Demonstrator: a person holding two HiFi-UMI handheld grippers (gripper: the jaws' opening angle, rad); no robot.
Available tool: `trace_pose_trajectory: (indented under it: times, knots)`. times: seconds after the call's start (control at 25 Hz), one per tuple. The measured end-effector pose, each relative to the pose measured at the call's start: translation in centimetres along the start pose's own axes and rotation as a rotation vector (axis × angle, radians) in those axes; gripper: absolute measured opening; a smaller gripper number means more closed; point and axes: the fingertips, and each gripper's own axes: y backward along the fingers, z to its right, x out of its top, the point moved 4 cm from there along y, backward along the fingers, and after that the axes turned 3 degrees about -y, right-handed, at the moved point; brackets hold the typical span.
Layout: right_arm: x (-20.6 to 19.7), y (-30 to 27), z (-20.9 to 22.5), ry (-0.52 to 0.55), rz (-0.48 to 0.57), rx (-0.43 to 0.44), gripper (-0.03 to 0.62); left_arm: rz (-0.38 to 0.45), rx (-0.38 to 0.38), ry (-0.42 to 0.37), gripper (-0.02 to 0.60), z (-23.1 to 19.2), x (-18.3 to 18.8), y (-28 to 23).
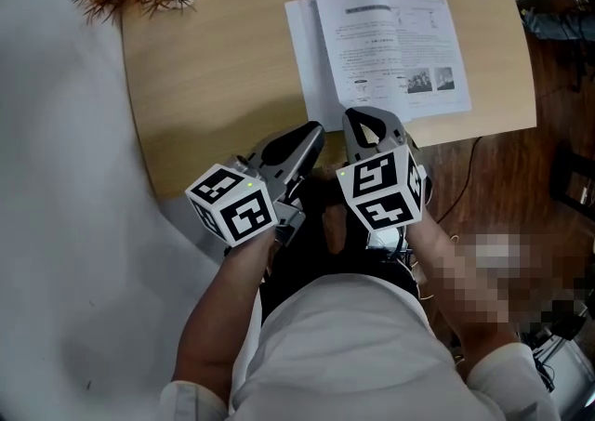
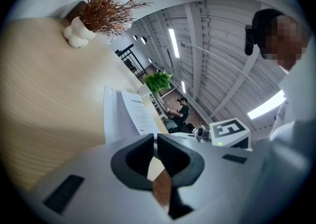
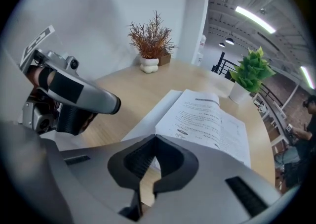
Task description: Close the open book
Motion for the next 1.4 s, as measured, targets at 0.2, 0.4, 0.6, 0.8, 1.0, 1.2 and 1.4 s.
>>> trace_pose_trajectory:
  times: [0.2,0.4,0.6,0.8,1.0,1.2,1.4]
  knots:
    - [1.0,2.0,1.0,0.014,0.061,-0.020,0.003,-0.006,-0.001,-0.016,-0.002,0.5,0.3,-1.7]
    - [1.6,3.3,2.0,0.007,0.109,-0.018,0.003,-0.012,0.005,-0.030,-0.002,1.1,0.3,-3.2]
    - [1.7,4.3,2.6,0.000,0.139,-0.004,0.003,-0.020,0.017,-0.032,-0.002,1.4,-0.1,-4.0]
    - [1.5,5.6,3.7,-0.003,0.164,-0.007,0.003,-0.018,0.027,-0.034,-0.002,2.1,-0.4,-4.8]
    - [1.4,7.0,5.1,-0.008,0.191,-0.019,0.003,-0.010,0.035,-0.044,-0.002,2.9,-0.4,-5.5]
    - [0.8,7.8,6.7,-0.010,0.201,-0.038,0.003,-0.001,0.051,-0.056,-0.002,3.4,-0.4,-6.3]
    - [0.1,8.6,8.1,-0.017,0.211,-0.054,0.003,0.017,0.085,-0.065,-0.002,3.6,-0.4,-6.8]
